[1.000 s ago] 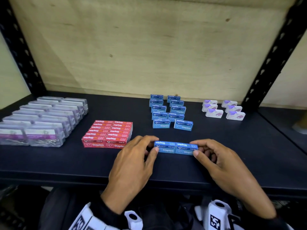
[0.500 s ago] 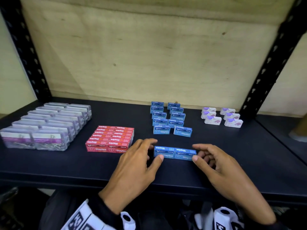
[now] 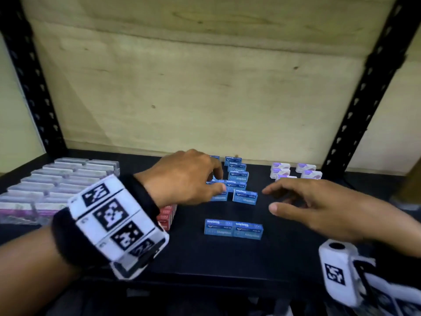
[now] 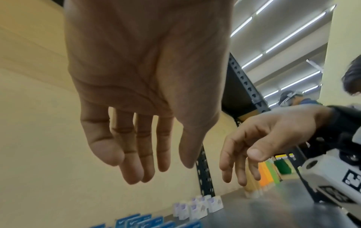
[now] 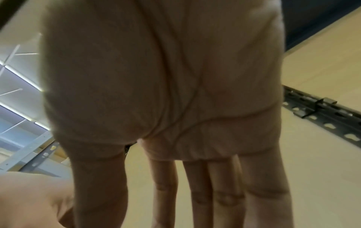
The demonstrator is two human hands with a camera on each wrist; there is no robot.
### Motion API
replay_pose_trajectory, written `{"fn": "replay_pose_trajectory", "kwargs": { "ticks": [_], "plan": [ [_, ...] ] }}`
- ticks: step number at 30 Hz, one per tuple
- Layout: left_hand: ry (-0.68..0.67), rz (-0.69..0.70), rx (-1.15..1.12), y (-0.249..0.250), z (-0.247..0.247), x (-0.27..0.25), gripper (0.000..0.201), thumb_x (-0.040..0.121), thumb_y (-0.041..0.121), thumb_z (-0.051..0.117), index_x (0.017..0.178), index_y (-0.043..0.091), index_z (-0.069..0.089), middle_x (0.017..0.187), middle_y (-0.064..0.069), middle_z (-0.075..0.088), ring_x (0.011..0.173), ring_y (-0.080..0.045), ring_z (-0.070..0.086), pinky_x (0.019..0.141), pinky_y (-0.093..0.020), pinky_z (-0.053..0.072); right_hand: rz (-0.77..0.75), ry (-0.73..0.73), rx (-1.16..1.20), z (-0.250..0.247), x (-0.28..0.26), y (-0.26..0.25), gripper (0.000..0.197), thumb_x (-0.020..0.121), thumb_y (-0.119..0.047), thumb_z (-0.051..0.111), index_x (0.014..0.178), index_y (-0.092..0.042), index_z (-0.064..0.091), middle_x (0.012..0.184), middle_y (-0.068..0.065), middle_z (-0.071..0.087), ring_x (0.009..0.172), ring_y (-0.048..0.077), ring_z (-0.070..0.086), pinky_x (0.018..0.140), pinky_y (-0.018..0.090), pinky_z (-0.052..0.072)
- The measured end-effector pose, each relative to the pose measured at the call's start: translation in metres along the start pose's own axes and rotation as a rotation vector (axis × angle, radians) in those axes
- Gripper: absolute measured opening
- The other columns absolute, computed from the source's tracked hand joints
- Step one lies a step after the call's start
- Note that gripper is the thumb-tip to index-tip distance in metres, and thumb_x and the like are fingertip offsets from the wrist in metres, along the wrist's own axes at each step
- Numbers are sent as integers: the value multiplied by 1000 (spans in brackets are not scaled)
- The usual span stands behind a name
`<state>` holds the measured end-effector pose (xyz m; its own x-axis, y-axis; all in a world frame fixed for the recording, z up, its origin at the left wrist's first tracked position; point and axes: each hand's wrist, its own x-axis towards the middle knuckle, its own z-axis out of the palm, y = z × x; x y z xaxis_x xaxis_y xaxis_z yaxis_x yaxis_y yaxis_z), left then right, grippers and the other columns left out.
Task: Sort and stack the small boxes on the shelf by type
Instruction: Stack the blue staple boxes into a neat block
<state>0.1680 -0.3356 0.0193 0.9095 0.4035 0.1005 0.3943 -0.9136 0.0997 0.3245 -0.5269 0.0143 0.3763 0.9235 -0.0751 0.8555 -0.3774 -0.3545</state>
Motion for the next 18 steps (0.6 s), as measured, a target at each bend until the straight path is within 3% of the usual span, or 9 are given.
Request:
{"fn": "replay_pose_trajectory", "kwargs": {
  "ticks": [5,7,10,15,18],
  "plan": [
    [-189,6,124,-9,1,37,33,90,54,58,114,31,58,109,10,59,100,-16,57,90,-34,49,94,-93,-140,-9,52,16,33,92,-51,57,122,-40,50,114,-20,61,106,2,59,101,27,45],
    [-270,12,173,-12,4,47,28,91,49,59,108,27,56,102,7,54,93,-17,54,86,-32,48,146,-124,-213,-10,68,22,31,92,-53,58,118,-39,49,112,-16,62,103,9,60,99,30,45],
    [-382,19,197,-15,11,60,31,92,41,62,114,19,57,105,3,58,92,-17,54,78,-29,44,187,-203,-294,-9,86,25,33,91,-54,59,118,-38,48,116,-11,62,101,12,58,98,32,46],
    [-447,36,167,-19,18,73,34,93,38,63,121,20,57,114,5,61,95,-15,54,81,-28,43,190,-299,-381,0,102,24,40,91,-50,60,125,-35,46,112,-9,57,104,16,56,96,32,46],
    [-467,55,188,-19,22,80,32,92,38,64,118,20,59,108,5,61,95,-16,56,80,-28,44,160,-306,-362,2,108,26,31,92,-48,60,118,-35,48,101,-14,59,96,12,56,90,29,45]
  ]
}}
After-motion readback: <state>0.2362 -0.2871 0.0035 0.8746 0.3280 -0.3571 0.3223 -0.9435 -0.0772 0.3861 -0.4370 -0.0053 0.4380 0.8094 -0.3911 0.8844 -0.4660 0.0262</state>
